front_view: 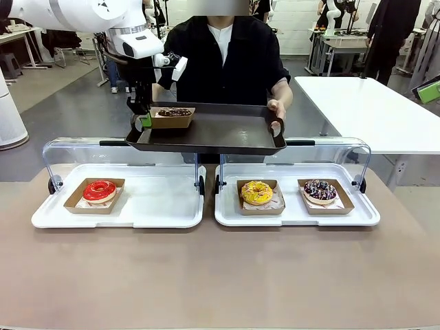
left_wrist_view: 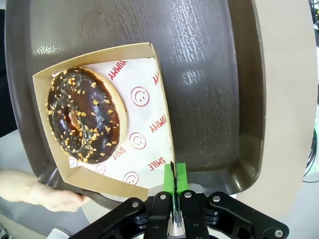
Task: Provide the desired donut to the person.
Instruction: Place the picked Paper togo box onto the Handle tray extended by the person.
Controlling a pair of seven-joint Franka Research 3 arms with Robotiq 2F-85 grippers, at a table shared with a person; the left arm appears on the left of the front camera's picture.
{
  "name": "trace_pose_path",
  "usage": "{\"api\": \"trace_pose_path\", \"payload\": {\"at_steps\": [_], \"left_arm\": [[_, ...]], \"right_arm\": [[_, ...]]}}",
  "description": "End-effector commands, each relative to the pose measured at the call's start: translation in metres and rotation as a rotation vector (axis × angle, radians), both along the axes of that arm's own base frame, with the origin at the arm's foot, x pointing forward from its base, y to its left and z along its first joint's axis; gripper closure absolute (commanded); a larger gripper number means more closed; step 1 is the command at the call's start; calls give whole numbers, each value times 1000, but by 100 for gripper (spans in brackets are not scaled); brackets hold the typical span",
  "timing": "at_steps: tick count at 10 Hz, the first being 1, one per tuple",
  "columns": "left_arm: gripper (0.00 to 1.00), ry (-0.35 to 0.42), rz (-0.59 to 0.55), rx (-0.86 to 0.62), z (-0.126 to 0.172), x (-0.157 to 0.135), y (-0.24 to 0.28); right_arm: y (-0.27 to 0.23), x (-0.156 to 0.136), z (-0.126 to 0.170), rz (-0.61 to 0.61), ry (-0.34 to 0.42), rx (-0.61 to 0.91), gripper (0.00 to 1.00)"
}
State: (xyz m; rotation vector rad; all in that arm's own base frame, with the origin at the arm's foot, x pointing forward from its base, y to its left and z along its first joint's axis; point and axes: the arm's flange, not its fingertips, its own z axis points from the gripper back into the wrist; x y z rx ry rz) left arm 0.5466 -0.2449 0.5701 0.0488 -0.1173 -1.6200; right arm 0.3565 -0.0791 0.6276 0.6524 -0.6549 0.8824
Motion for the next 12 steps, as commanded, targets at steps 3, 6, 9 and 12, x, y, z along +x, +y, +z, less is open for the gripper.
{"api": "trace_pose_path", "payload": {"at_steps": [3, 6, 9, 12], "left_arm": [[43, 9, -6, -6, 5, 9, -1], [0, 1, -13, -2, 13, 4, -1], [48, 6, -15, 0, 17, 3, -1], [0, 19, -11, 2, 17, 3, 0]], "right_arm": [[0, 0, -1, 5, -1, 10, 0], [0, 0, -1, 5, -1, 10, 0], [0, 0, -1, 5, -1, 10, 0], [0, 0, -1, 5, -1, 10, 0]]}}
